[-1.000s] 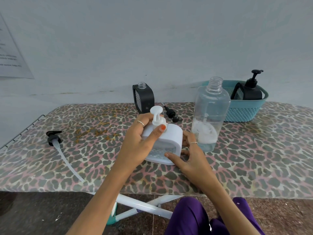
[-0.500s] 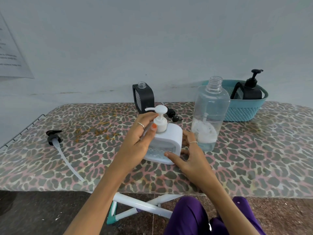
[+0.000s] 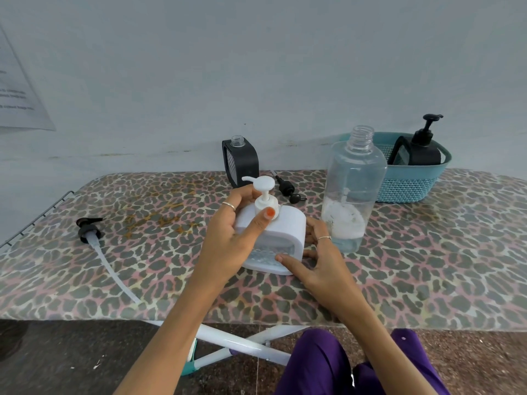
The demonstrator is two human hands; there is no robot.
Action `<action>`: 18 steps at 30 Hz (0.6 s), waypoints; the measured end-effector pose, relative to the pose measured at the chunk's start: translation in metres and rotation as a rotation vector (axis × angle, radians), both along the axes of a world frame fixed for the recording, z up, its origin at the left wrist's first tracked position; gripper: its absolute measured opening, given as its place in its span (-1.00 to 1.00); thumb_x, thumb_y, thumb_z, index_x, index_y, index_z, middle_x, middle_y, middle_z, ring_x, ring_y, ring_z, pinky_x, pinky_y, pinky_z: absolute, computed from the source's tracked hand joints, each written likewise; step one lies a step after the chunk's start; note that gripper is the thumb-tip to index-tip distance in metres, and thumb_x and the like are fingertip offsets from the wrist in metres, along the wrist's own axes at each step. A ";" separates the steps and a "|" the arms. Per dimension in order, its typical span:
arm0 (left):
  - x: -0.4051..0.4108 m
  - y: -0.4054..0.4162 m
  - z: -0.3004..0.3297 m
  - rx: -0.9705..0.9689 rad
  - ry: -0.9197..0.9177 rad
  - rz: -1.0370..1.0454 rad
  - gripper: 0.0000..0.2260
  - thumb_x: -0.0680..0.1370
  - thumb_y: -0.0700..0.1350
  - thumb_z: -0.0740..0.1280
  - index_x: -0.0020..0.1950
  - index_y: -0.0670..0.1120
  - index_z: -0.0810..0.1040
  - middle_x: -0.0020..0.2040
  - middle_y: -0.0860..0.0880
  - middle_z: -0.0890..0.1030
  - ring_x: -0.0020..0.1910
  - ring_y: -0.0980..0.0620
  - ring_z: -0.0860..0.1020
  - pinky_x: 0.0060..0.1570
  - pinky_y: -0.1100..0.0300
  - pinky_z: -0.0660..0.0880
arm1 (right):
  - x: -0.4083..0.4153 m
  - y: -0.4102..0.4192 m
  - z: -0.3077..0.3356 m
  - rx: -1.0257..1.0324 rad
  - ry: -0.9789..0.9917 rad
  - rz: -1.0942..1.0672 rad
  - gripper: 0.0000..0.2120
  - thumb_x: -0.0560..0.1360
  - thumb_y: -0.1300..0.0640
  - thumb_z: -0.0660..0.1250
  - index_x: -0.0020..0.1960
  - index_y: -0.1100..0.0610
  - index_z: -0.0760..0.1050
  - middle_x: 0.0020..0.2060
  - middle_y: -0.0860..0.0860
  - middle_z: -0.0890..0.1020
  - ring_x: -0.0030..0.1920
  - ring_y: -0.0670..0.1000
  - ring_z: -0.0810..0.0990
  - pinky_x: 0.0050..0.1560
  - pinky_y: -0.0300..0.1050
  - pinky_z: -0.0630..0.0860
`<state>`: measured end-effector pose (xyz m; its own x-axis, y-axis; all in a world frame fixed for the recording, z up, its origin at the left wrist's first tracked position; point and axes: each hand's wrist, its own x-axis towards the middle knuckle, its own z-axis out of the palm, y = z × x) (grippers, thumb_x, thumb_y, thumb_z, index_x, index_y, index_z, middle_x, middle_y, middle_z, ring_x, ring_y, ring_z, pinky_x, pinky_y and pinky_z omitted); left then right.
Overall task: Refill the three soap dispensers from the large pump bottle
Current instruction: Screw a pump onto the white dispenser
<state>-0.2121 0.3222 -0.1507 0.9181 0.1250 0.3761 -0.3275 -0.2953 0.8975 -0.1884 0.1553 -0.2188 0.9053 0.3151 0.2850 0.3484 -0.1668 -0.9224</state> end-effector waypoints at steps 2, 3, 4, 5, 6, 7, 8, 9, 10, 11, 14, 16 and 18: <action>0.000 0.002 0.000 0.021 -0.003 -0.014 -0.65 0.44 0.12 0.36 0.20 0.12 0.49 0.14 0.15 0.61 0.15 0.18 0.56 0.13 0.27 0.50 | 0.000 0.000 0.000 -0.004 0.000 0.000 -0.39 0.43 -0.01 0.48 0.35 -0.19 0.23 0.10 -0.28 0.54 0.07 -0.16 0.60 0.05 -0.05 0.61; 0.000 0.002 0.001 0.033 -0.010 -0.014 -0.68 0.45 0.11 0.36 0.19 0.13 0.49 0.14 0.14 0.60 0.15 0.18 0.56 0.13 0.27 0.49 | -0.001 0.000 0.001 -0.006 -0.003 -0.001 -0.40 0.43 0.00 0.48 0.34 -0.20 0.24 0.10 -0.28 0.53 0.07 -0.17 0.60 0.05 -0.04 0.61; 0.000 0.002 0.001 0.044 -0.017 -0.012 -0.72 0.46 0.09 0.35 0.16 0.16 0.49 0.14 0.15 0.60 0.14 0.19 0.56 0.13 0.28 0.49 | -0.001 0.000 0.001 -0.004 -0.005 -0.003 -0.41 0.43 0.01 0.48 0.32 -0.21 0.24 0.10 -0.29 0.53 0.08 -0.17 0.60 0.06 -0.04 0.61; 0.000 0.002 0.001 0.052 -0.021 -0.012 -0.75 0.47 0.08 0.35 0.14 0.18 0.48 0.13 0.16 0.60 0.14 0.20 0.56 0.12 0.30 0.48 | -0.001 0.000 0.001 0.001 -0.004 -0.006 -0.41 0.43 0.03 0.49 0.32 -0.21 0.24 0.10 -0.28 0.54 0.09 -0.17 0.59 0.07 -0.04 0.60; 0.000 0.002 0.002 0.061 -0.023 -0.014 -0.77 0.47 0.08 0.35 0.12 0.19 0.48 0.13 0.16 0.60 0.13 0.21 0.56 0.11 0.33 0.48 | -0.001 0.000 0.001 0.003 -0.005 -0.007 -0.41 0.43 0.04 0.49 0.32 -0.20 0.24 0.11 -0.26 0.54 0.10 -0.17 0.59 0.08 -0.04 0.60; -0.001 0.002 0.002 0.073 -0.024 -0.018 -0.78 0.49 0.10 0.35 0.12 0.20 0.48 0.12 0.18 0.59 0.12 0.23 0.55 0.10 0.36 0.46 | -0.001 0.000 0.002 0.001 -0.007 -0.009 -0.40 0.43 0.05 0.48 0.33 -0.18 0.24 0.12 -0.24 0.54 0.11 -0.16 0.59 0.09 -0.03 0.59; -0.001 0.003 0.004 0.089 -0.027 -0.028 -0.79 0.50 0.10 0.34 0.13 0.21 0.47 0.13 0.20 0.58 0.12 0.26 0.54 0.10 0.39 0.44 | -0.001 0.000 0.002 -0.001 -0.011 -0.009 -0.40 0.43 0.04 0.48 0.34 -0.17 0.24 0.14 -0.21 0.54 0.11 -0.15 0.58 0.09 -0.02 0.59; -0.002 0.004 0.005 0.110 -0.032 -0.042 -0.79 0.52 0.08 0.31 0.15 0.20 0.46 0.14 0.22 0.57 0.13 0.29 0.53 0.12 0.41 0.41 | -0.001 0.000 0.003 -0.003 -0.012 -0.009 -0.40 0.43 0.04 0.48 0.33 -0.19 0.24 0.14 -0.21 0.53 0.11 -0.14 0.58 0.09 -0.02 0.59; -0.002 0.005 0.006 0.136 -0.037 -0.059 -0.77 0.53 0.04 0.27 0.18 0.18 0.46 0.15 0.22 0.55 0.15 0.31 0.51 0.14 0.43 0.38 | -0.001 0.000 0.003 -0.003 -0.012 -0.009 -0.41 0.44 0.04 0.48 0.31 -0.22 0.23 0.13 -0.22 0.53 0.11 -0.14 0.59 0.09 -0.02 0.59; -0.002 0.006 0.007 0.161 -0.039 -0.081 -0.75 0.54 0.01 0.24 0.22 0.13 0.47 0.18 0.21 0.53 0.18 0.31 0.49 0.18 0.43 0.35 | -0.002 0.000 0.004 -0.004 -0.011 -0.009 -0.41 0.44 0.05 0.48 0.31 -0.23 0.23 0.12 -0.23 0.53 0.10 -0.15 0.59 0.09 -0.02 0.59; -0.003 0.009 0.009 0.179 -0.011 -0.136 -0.68 0.55 0.00 0.24 0.30 0.03 0.47 0.22 0.16 0.52 0.22 0.31 0.46 0.20 0.45 0.32 | -0.002 0.000 0.003 -0.009 0.001 -0.008 -0.38 0.44 0.05 0.48 0.36 -0.13 0.23 0.13 -0.23 0.53 0.10 -0.14 0.59 0.09 -0.01 0.59; -0.003 0.009 0.009 0.162 0.020 -0.136 -0.65 0.50 0.06 0.31 0.27 0.09 0.49 0.21 0.17 0.54 0.20 0.29 0.49 0.17 0.41 0.38 | -0.002 0.000 0.004 -0.005 0.009 -0.005 -0.37 0.43 0.06 0.49 0.36 -0.13 0.22 0.13 -0.21 0.53 0.10 -0.11 0.60 0.10 0.01 0.59; -0.002 0.005 0.009 0.100 0.043 -0.091 -0.62 0.39 0.12 0.40 0.20 0.16 0.50 0.14 0.18 0.59 0.13 0.24 0.55 0.11 0.34 0.46 | -0.002 0.001 0.004 -0.005 0.007 -0.007 -0.39 0.43 0.06 0.49 0.34 -0.17 0.23 0.12 -0.21 0.54 0.10 -0.11 0.60 0.10 0.01 0.59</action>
